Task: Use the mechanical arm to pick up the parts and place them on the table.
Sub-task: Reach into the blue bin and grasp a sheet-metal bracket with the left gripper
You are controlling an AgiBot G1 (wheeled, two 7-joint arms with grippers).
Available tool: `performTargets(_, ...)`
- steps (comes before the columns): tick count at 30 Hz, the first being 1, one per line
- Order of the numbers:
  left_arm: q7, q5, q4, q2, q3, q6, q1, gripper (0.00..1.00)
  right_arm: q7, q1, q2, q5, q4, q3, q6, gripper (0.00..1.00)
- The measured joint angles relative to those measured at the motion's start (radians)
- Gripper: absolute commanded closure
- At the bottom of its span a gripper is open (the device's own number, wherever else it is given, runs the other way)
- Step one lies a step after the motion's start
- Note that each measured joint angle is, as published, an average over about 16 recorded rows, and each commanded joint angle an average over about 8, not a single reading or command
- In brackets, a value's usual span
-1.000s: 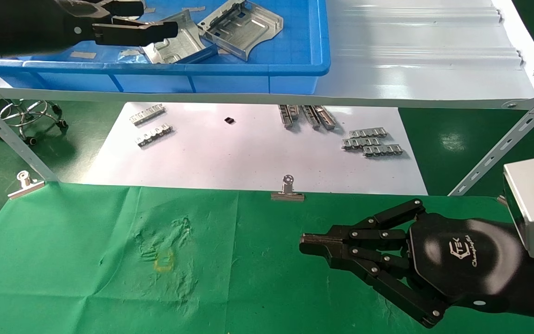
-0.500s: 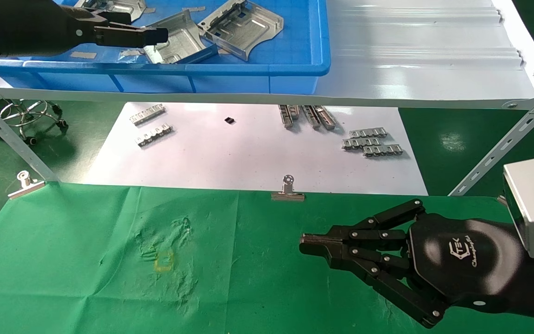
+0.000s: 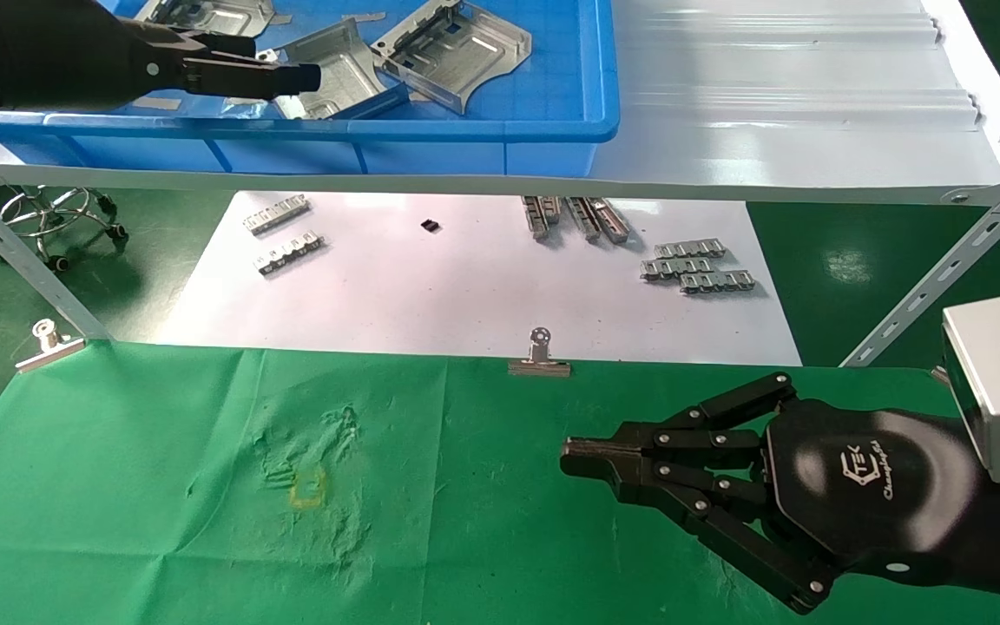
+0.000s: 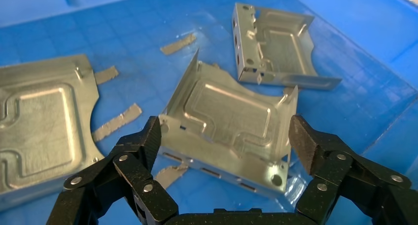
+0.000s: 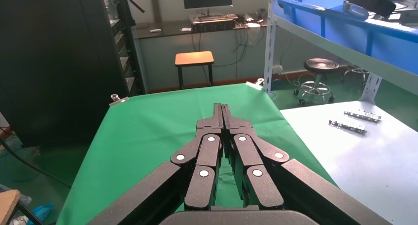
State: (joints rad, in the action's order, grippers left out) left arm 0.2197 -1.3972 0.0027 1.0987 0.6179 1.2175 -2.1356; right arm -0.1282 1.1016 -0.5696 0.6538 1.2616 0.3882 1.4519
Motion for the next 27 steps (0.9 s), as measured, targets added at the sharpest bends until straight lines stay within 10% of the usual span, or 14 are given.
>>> performTargets(27, -0.016, -0.016, -0.008, 0.001, 0.011, -0.038, 0.009, 1.00, 0.000, 0.000, 0.000, 0.000, 0.000, 0.000, 0.000, 1.00)
